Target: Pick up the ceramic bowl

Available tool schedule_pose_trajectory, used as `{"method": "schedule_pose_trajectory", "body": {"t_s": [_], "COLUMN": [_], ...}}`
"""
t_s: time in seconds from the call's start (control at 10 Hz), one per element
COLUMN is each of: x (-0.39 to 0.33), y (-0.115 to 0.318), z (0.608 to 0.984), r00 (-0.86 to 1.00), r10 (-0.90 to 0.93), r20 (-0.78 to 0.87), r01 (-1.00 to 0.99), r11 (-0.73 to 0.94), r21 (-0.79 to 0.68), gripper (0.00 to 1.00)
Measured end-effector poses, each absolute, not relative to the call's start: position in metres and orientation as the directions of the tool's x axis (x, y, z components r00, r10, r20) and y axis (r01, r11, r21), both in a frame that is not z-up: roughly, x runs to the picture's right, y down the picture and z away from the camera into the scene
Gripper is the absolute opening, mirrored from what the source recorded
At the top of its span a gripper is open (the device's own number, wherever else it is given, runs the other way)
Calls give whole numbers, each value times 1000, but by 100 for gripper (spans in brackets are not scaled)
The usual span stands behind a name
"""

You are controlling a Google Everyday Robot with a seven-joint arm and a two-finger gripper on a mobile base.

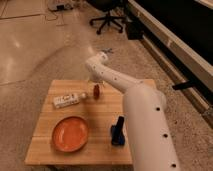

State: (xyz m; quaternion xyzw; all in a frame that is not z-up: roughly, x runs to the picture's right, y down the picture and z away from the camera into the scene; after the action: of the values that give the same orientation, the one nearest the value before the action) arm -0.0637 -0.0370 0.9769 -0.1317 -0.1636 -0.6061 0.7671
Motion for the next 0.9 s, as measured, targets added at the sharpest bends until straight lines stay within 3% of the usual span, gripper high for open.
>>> {"method": "schedule_pose_trajectory", "body": {"t_s": [0.9], "x": [-67], "y": [-37], "z": [971], "r00": [194], "r10": [-888], "r20": [417], "r01": [976], "r11": [219], "r21": [11], "gripper": [75]}}
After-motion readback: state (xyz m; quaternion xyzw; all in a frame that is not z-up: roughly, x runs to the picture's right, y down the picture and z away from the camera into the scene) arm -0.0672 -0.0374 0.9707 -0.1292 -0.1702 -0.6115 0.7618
